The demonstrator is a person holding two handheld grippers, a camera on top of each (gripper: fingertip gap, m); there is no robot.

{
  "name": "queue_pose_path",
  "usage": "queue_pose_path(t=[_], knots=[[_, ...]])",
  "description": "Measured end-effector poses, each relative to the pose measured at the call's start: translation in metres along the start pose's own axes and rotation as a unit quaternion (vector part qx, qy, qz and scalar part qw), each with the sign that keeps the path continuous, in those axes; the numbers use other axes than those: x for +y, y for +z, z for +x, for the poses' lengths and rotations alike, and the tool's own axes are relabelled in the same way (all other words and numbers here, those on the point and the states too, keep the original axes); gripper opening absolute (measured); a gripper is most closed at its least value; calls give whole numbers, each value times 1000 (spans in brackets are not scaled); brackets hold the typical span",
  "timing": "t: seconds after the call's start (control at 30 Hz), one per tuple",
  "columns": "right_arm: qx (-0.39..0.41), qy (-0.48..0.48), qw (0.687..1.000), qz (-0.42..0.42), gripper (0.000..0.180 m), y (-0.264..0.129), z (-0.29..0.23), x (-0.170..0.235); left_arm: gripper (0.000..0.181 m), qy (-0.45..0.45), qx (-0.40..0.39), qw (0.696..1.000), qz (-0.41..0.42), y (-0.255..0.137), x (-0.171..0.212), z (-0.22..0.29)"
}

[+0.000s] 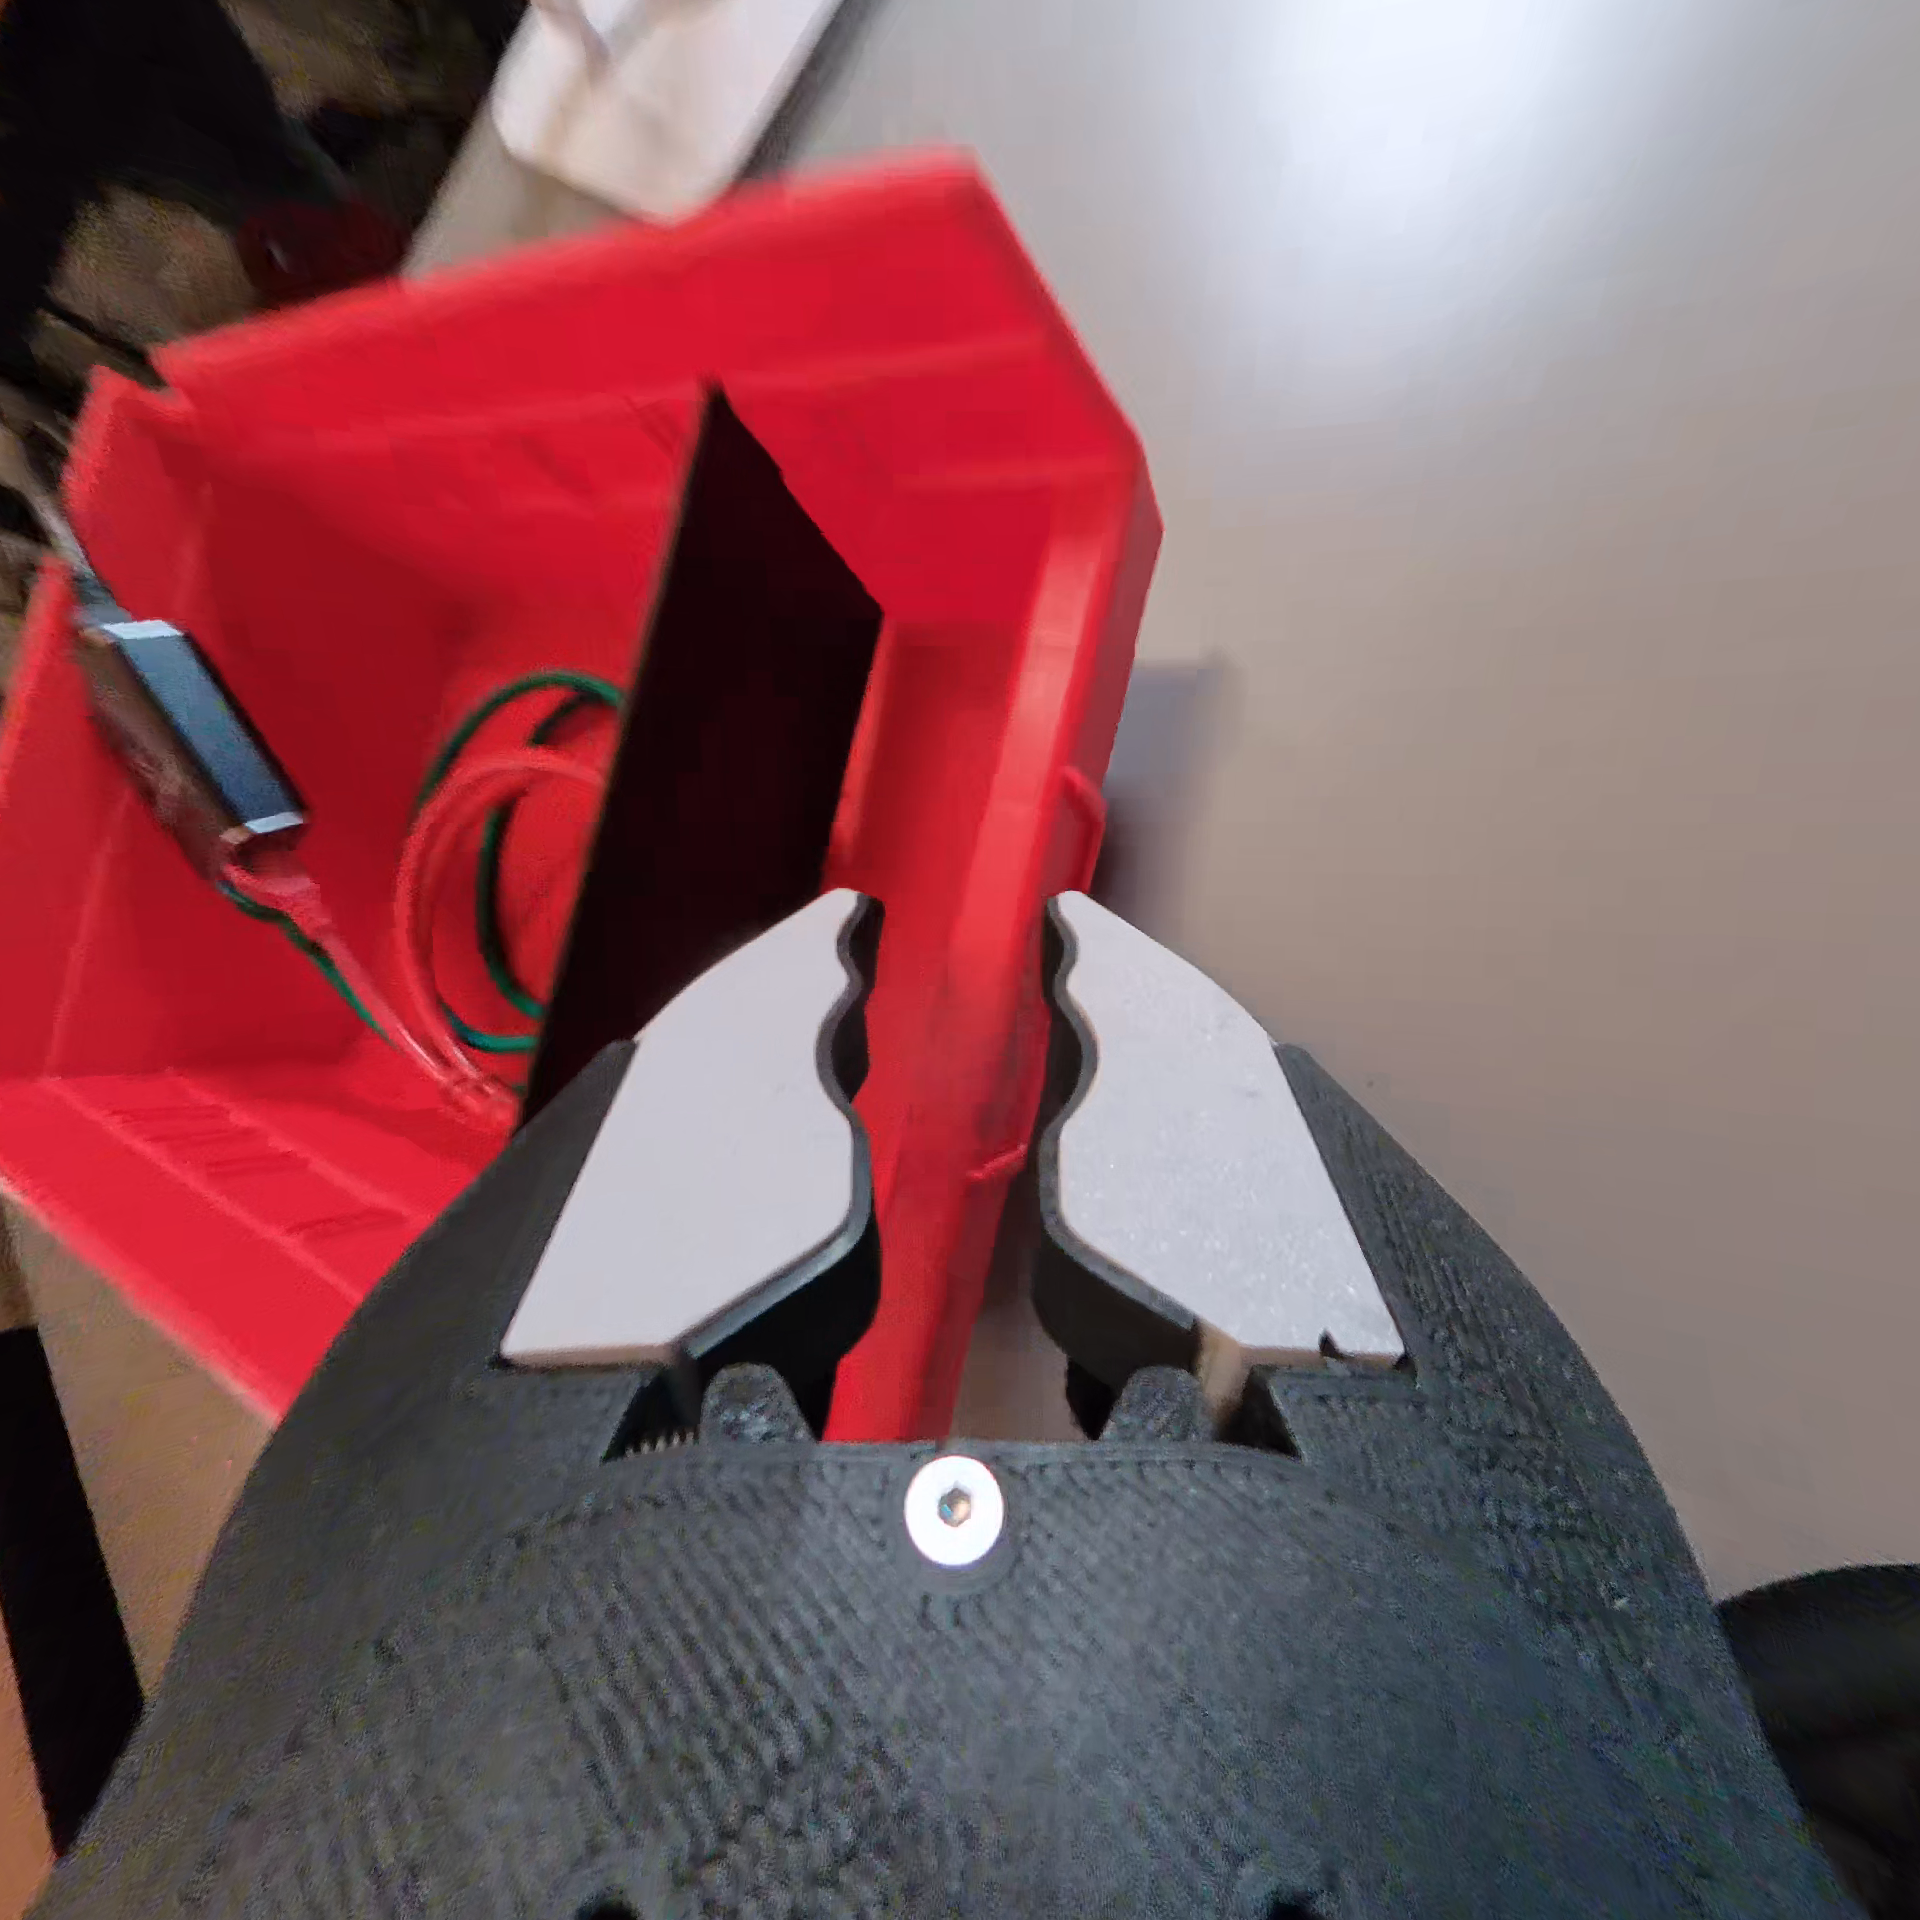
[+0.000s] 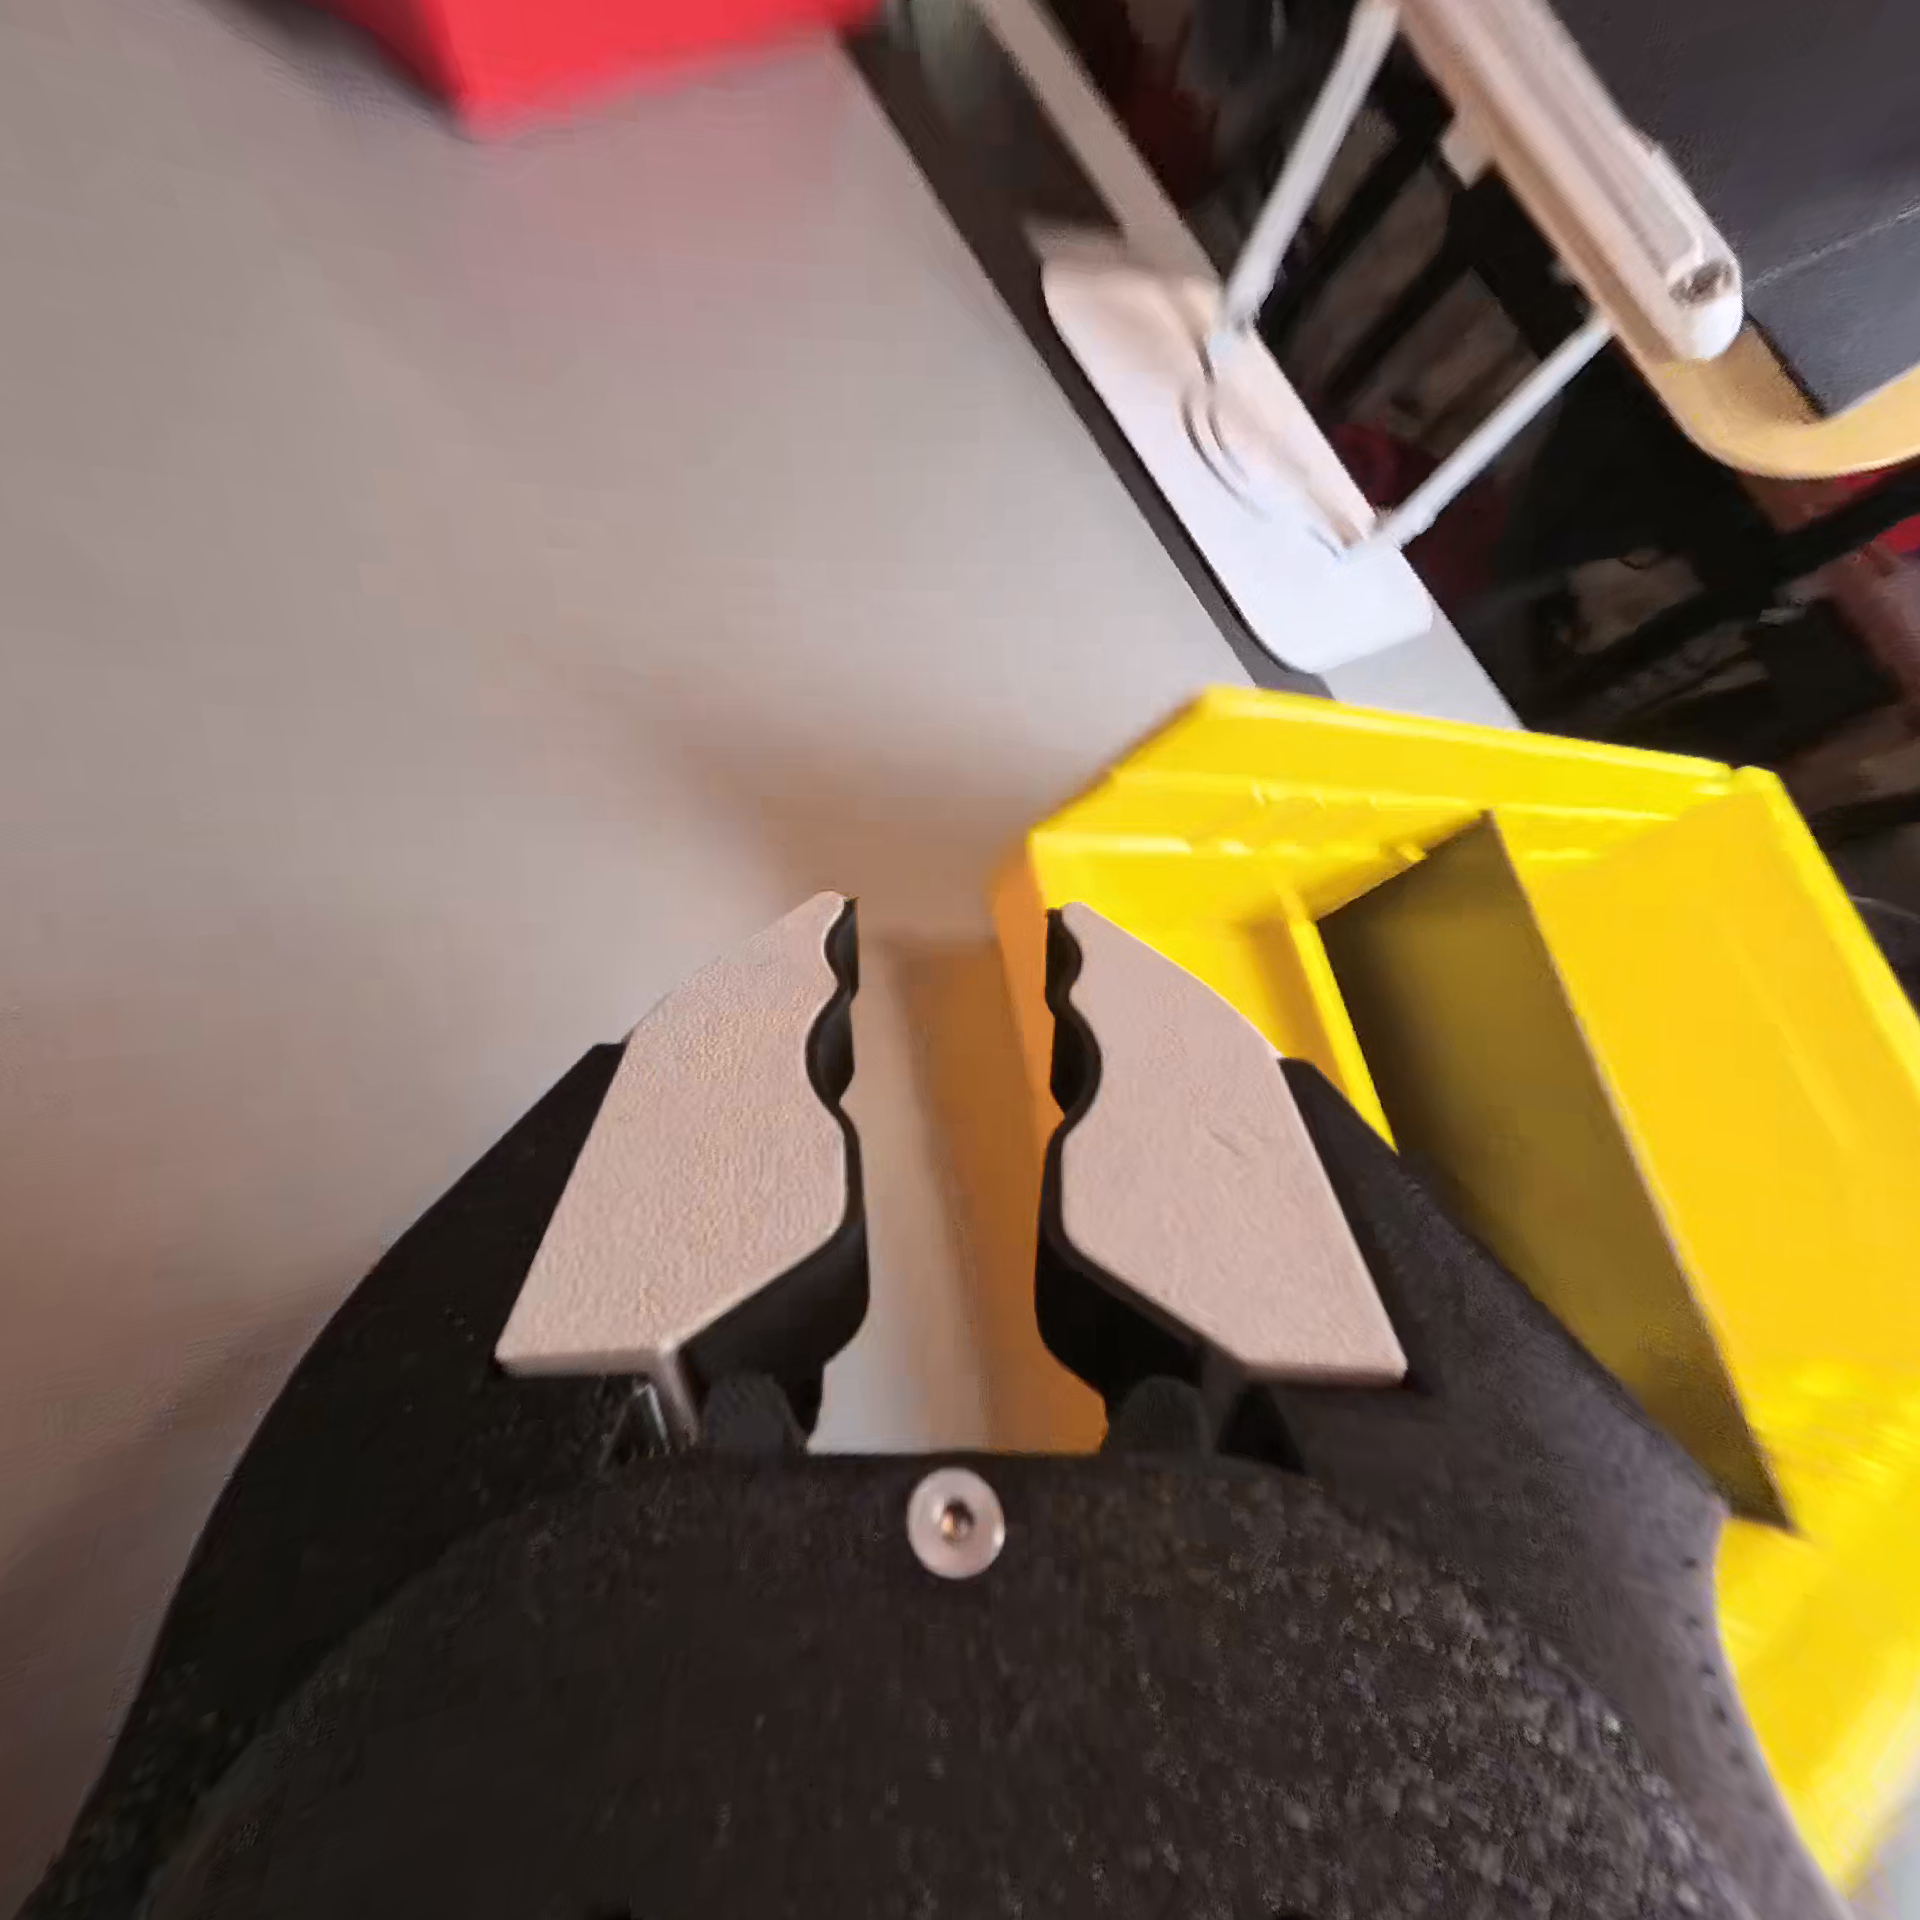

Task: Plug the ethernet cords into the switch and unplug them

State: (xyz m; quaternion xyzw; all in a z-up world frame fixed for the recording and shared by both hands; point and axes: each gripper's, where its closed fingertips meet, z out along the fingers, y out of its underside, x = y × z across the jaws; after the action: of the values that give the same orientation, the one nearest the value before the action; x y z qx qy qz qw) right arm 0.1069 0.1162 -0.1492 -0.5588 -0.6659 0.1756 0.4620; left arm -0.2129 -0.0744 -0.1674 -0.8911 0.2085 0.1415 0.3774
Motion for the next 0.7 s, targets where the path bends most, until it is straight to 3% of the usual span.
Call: queue_pose_path(t=[0.1,0.2,0.4,0.7], knots=[[-46,119,986,108,29,-2,-5,-34,31,-43,-42,997,54,-18,-26,-39],[-36,186,969,161,28,5,4,-50,32,-98,-124,985,71,-19,-36,-103],[-16,214,960,180,23,23,-1,-47,40,-269,-159,950,-7,39,-11,-187],[3,201,962,186,17,18,0,-41,52,-171,-247,937,-178,108,25,-221]])
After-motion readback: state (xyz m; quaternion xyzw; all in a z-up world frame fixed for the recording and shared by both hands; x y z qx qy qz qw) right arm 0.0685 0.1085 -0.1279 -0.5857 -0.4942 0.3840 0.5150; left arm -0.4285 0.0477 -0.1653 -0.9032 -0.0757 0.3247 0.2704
